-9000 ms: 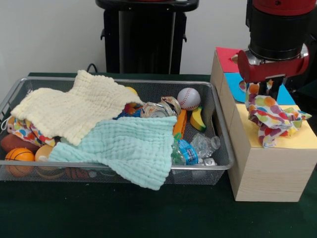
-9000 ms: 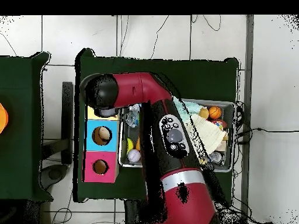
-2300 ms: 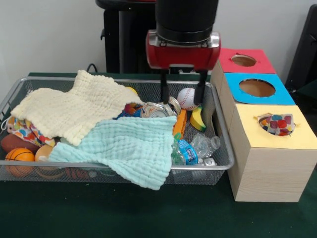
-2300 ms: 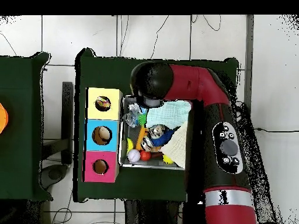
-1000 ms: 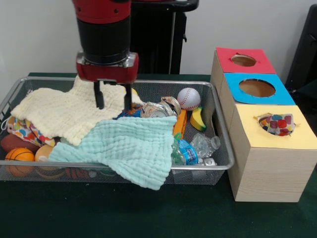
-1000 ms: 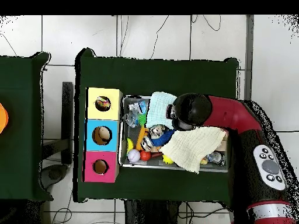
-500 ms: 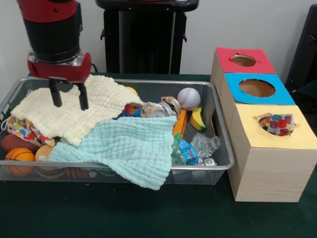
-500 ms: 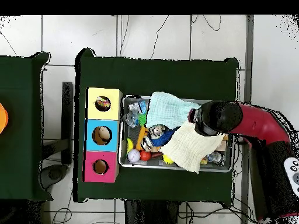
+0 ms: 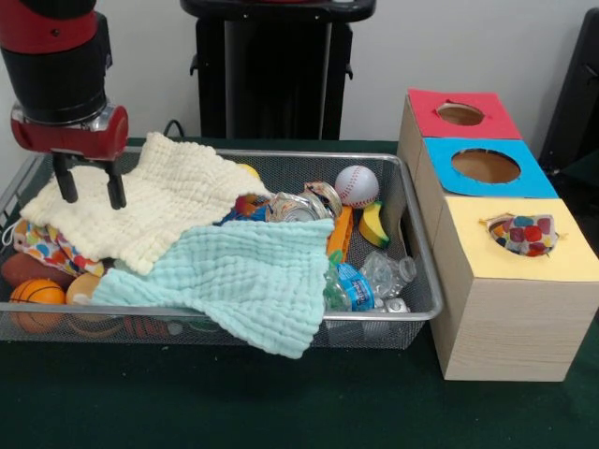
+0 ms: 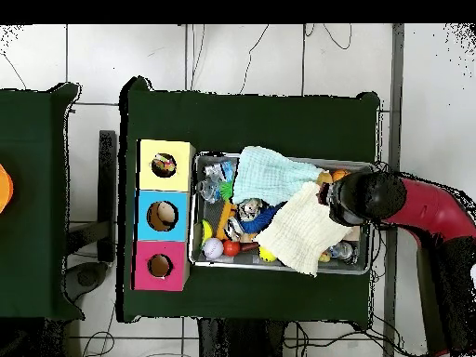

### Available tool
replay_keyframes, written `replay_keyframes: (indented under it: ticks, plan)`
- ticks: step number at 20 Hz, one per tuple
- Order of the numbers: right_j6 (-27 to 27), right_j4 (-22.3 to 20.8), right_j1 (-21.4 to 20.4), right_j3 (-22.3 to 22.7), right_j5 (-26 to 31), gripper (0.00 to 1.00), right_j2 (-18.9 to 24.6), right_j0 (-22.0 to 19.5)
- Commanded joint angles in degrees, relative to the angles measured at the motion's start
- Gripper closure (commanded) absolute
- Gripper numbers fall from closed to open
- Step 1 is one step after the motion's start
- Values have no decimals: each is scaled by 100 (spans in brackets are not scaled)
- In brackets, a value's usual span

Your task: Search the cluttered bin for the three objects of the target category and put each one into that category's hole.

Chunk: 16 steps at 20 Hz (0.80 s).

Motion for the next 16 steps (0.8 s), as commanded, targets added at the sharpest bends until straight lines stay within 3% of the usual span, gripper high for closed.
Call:
replay_keyframes:
  ticks: [1,8,16]
  plan:
    - [-1730,-579,426,193,-214,0,541,-98]
    - [-1716,-820,681,25,-258,0,609,-261]
    - [-2031,-733,782,-363,409,0,816,-409]
